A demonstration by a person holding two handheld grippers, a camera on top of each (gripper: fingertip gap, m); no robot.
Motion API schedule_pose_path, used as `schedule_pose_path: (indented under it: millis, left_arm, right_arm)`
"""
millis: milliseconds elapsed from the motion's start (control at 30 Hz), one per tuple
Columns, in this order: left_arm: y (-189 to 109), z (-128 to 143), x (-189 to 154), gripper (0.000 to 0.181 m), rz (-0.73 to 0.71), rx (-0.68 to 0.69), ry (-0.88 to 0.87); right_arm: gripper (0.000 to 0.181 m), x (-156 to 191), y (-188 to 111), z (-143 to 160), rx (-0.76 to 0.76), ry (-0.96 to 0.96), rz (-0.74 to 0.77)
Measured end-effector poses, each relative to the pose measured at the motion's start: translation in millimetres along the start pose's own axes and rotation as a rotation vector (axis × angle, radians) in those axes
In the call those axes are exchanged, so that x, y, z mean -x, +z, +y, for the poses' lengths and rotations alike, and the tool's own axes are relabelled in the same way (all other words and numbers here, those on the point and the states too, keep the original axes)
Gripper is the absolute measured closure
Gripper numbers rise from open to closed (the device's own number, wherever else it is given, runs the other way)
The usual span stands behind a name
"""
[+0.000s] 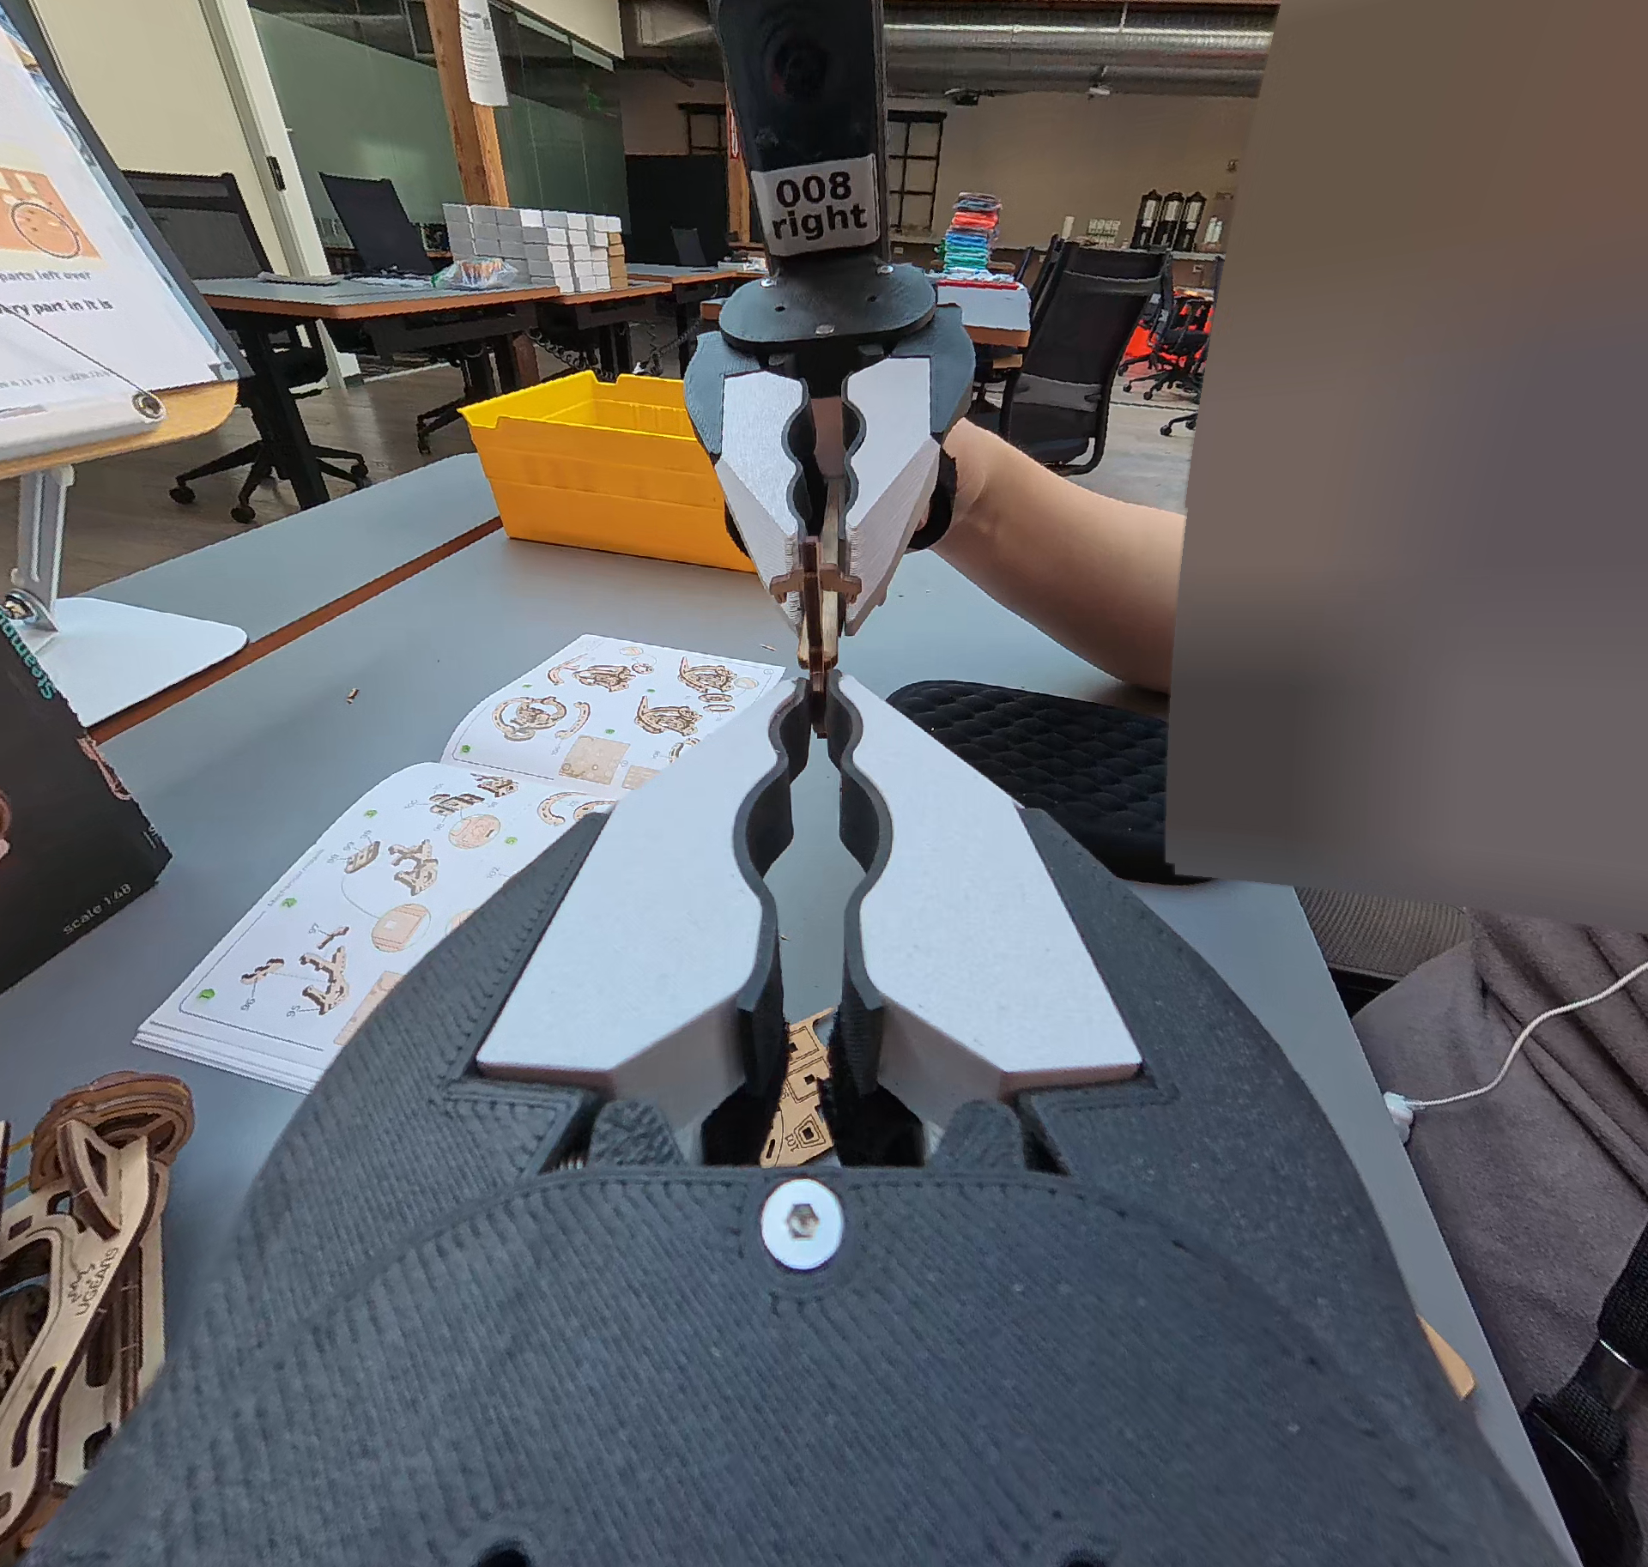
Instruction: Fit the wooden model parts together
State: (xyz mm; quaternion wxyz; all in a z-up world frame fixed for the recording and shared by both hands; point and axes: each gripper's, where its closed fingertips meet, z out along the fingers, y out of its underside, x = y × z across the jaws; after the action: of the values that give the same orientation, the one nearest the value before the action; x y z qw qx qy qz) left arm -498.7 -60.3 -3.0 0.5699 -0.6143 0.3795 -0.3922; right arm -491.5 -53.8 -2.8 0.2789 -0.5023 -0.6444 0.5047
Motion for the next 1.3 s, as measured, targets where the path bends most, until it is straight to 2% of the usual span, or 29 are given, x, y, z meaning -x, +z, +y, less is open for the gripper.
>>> schedule_pose_path:
  millis: [300, 333, 467, 600, 833, 933, 1100, 1300]
  left_arm:
    - [-1, -6, -2, 0.181, 0.016, -0.030, -0.034]
    - [-3, -8, -3, 0.176, 0.025, -0.038, -0.043]
    - [-14, -21, 0, 0.172, 0.066, -0.106, -0.127]
    - [-18, -22, 10, 0.170, 0.057, -0.136, -0.215]
    - [-10, -14, 9, 0.171, 0.064, -0.107, -0.245]
    - [-8, -9, 10, 0.181, 0.054, -0.082, -0.241]
    - [-6, -4, 12, 0.177, 0.034, -0.057, -0.227]
    - [-3, -2, 10, 0.181, 0.045, -0.043, -0.222]
  right_arm:
    - [0.177, 2, -2, -4, -0.035, 0.058, -0.044]
    - [0.177, 1, -3, -5, -0.046, 0.077, -0.047]
    - [0.177, -2, -14, -15, -0.113, 0.182, -0.072]
    - [0.177, -6, -15, -12, -0.106, 0.255, -0.078]
    - [0.177, -7, -7, -3, -0.053, 0.259, -0.057]
    - [0.177, -7, -4, 0, -0.038, 0.253, -0.056]
    - [0.177, -8, -2, 3, -0.028, 0.254, -0.055]
    - [0.177, -8, 0, 5, -0.020, 0.250, -0.055]
